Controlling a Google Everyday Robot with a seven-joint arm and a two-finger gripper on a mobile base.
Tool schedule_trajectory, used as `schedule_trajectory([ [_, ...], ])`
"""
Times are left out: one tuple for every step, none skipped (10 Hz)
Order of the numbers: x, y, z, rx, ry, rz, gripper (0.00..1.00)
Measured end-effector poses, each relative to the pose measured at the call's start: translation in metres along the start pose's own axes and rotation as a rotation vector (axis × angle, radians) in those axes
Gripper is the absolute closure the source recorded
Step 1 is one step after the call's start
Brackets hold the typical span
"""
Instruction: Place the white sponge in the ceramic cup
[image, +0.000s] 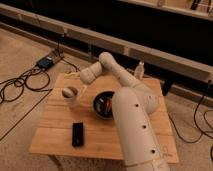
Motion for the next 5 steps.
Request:
schedule_trajectory([
  [-0.0001, -0.001, -0.0003, -0.002, 0.0, 0.001, 0.2],
  [-0.0002, -0.002, -0.0013, -0.006, -0.001, 0.002, 0.2],
  [-0.0001, -0.0023, -0.0025, -0.008, -0.002, 0.002, 0.2],
  [-0.0002, -0.0025, -0.0029, -0.008, -0.002, 0.003, 0.2],
  [-0.0001, -0.0021, -0.0018, -0.007, -0.002, 0.002, 0.2],
])
